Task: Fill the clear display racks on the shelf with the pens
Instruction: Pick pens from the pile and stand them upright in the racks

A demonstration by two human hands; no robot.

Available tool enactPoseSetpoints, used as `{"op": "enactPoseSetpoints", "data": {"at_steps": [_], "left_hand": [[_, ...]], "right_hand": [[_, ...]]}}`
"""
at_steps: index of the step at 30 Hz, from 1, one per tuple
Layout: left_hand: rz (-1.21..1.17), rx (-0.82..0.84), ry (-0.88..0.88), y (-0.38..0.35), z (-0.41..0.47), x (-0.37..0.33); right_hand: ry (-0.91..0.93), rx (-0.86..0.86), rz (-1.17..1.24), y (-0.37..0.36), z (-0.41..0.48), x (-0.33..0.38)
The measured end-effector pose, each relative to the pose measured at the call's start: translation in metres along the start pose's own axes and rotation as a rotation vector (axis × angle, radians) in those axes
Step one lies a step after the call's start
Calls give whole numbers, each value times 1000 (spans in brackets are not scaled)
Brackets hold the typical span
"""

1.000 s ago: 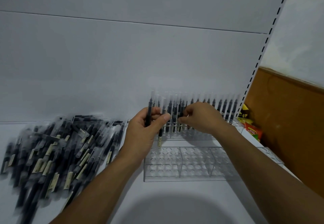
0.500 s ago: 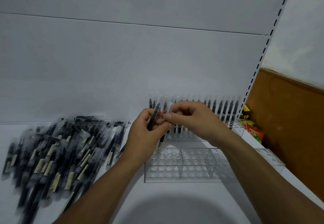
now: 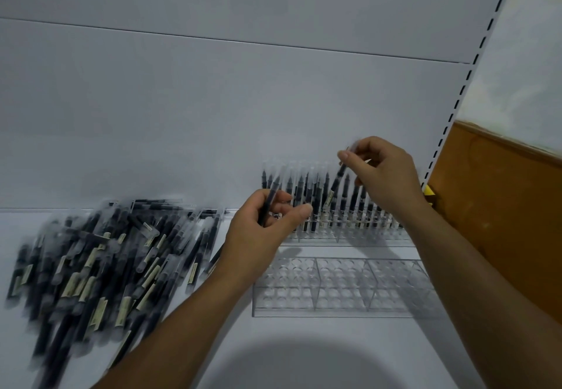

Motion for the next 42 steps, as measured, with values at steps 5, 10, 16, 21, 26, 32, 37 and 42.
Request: {"op": "enactPoseSetpoints", "data": {"at_steps": [5, 10, 16, 21, 26, 32, 37, 42], "left_hand": [[2, 3, 12, 0, 1, 2], [25, 6, 16, 0, 1, 3], [86, 25, 8, -3, -1, 1], [262, 67, -8, -5, -3, 1], [357, 135, 7, -13, -4, 3], [416, 185, -3, -17, -4, 3], [470, 212, -47, -21, -6, 0], [612, 287, -91, -27, -8, 1]], "right_hand": [[-2, 33, -46, -5, 1, -2], [3, 50, -114, -7, 3, -8], [-121, 365, -377, -40, -13, -37], [-85, 299, -404, -24, -24, -27], [-128, 579, 160, -62, -58, 8], [-111, 468, 289, -70, -55, 17], [-141, 414, 369, -52, -48, 12], [-166, -14, 440, 27, -17, -10]]}}
Point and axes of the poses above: each hand's wrist, its own z-axis towards the middle knuckle, its own y-axis out of the back of the hand, x = y × z, the point moved 10 cm from there along z, towards the middle knuckle, and after that the axes turned 8 degrees about z, right-handed, at the moved point
